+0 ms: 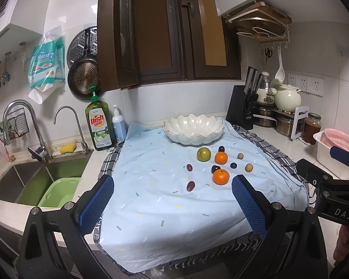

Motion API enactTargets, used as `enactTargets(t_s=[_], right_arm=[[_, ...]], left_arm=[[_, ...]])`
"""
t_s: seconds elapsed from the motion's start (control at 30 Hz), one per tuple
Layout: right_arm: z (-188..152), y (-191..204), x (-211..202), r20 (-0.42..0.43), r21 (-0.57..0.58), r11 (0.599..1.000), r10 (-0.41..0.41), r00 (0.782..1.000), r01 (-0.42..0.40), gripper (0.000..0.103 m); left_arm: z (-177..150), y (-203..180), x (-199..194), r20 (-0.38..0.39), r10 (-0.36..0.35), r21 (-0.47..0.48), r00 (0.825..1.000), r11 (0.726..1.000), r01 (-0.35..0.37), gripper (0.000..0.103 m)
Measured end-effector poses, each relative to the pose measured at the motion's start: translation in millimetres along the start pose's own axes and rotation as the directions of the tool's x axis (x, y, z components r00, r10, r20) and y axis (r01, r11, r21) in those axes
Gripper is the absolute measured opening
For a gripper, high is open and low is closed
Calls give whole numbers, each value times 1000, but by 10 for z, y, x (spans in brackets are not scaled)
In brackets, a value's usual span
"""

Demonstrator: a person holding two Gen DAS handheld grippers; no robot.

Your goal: Organize fruits

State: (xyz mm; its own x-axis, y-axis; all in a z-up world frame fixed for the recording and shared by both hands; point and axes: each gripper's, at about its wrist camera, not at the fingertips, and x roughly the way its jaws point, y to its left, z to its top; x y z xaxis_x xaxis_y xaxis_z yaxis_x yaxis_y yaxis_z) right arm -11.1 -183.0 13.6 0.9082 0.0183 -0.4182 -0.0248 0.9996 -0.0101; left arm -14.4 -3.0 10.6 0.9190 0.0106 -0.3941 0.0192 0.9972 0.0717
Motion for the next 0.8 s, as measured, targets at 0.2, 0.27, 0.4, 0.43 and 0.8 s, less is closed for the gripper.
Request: enactTargets(t_s=[0.2,0.27,0.4,0.43,0.8], right_arm=[[-20,-10,1,9,1,1000,0,1000,0,102],[-23,-22,0,10,0,1000,-1,1000,1,102],[-35,-33,9,7,2,1000,3,1000,-3,102],[-35,-35,8,7,2,1000,4,1000,-4,102],[-43,-41,3,9,2,1000,4,1000,-4,102]], left_arm=[[38,14,-40,5,-2,-12,1000,1000,2,103],[46,14,-46,7,-5,-11,1000,1000,5,103],[61,19,-58,10,-12,-17,1000,1000,12,103],[64,17,-62,12,-11,-18,1000,1000,11,103],[83,-20,-64,10,-18,-17,1000,1000,18,103]])
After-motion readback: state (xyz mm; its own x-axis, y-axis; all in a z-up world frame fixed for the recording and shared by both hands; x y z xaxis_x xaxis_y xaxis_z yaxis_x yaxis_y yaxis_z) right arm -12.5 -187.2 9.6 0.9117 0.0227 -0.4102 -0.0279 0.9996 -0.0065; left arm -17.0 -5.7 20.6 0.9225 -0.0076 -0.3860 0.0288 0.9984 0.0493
